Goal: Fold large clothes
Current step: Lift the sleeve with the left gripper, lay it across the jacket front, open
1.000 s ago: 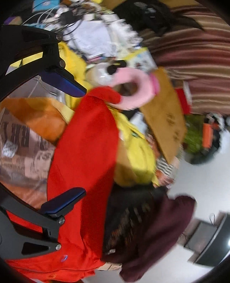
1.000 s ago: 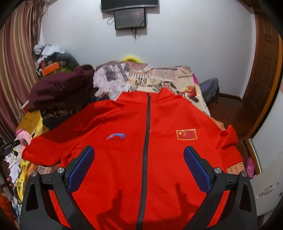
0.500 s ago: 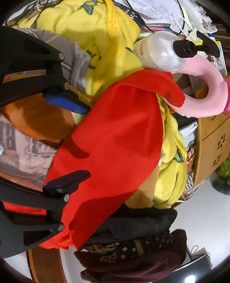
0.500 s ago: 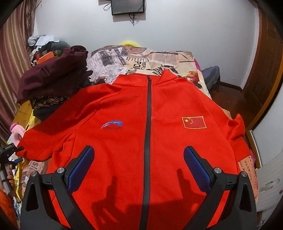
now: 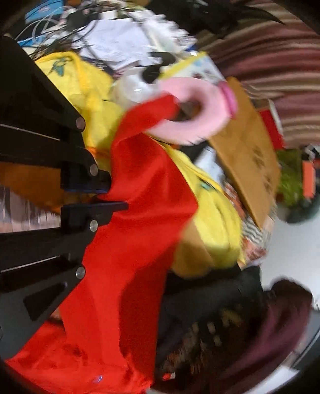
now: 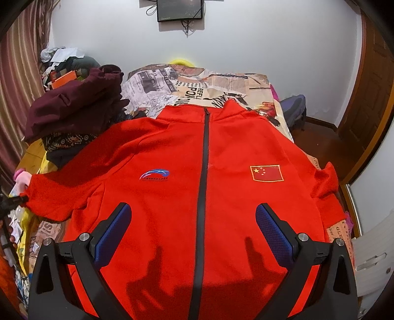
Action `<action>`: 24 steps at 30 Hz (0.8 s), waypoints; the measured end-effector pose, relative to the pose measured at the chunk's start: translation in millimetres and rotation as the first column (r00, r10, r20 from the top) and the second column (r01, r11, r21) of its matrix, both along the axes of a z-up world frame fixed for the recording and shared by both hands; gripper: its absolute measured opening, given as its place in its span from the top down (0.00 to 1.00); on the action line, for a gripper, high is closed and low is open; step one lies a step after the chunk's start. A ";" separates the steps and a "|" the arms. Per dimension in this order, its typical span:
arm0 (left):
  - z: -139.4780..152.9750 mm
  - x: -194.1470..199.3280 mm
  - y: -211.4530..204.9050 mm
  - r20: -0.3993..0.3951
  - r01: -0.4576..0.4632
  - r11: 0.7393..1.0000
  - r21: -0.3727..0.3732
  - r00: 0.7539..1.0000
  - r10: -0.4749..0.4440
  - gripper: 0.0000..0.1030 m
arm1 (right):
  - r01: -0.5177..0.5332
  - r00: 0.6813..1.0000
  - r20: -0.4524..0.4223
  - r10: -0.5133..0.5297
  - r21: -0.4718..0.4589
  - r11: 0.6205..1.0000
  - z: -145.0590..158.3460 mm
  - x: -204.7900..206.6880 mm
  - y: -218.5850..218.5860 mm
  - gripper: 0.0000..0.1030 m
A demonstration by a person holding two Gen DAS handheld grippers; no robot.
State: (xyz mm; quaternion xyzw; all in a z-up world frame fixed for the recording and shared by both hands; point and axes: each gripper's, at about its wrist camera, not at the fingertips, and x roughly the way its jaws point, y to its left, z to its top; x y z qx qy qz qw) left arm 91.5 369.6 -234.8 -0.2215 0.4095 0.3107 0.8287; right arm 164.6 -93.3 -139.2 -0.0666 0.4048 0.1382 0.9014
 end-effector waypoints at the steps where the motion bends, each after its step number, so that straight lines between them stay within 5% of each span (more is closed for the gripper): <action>1: 7.1 1.8 -3.4 0.016 0.015 1.000 0.007 1.000 -0.015 0.95 | 0.003 1.000 0.003 -0.003 0.003 1.000 1.5 -0.6 -1.9 0.03; 10: 101.0 44.1 -70.2 0.226 0.192 0.977 0.095 0.952 -0.209 0.95 | 0.023 0.999 0.027 -0.023 0.013 1.000 6.4 -2.7 -21.5 0.03; 17: 152.3 85.9 -135.6 0.342 0.355 0.928 0.112 0.863 -0.371 0.95 | 0.045 0.998 0.037 -0.045 0.007 0.999 5.5 -0.4 -41.6 0.03; 24: 181.1 131.8 -213.7 0.380 0.511 0.847 0.144 0.762 -0.524 0.95 | 0.056 0.998 0.025 -0.056 0.022 0.998 -0.2 3.8 -61.3 0.03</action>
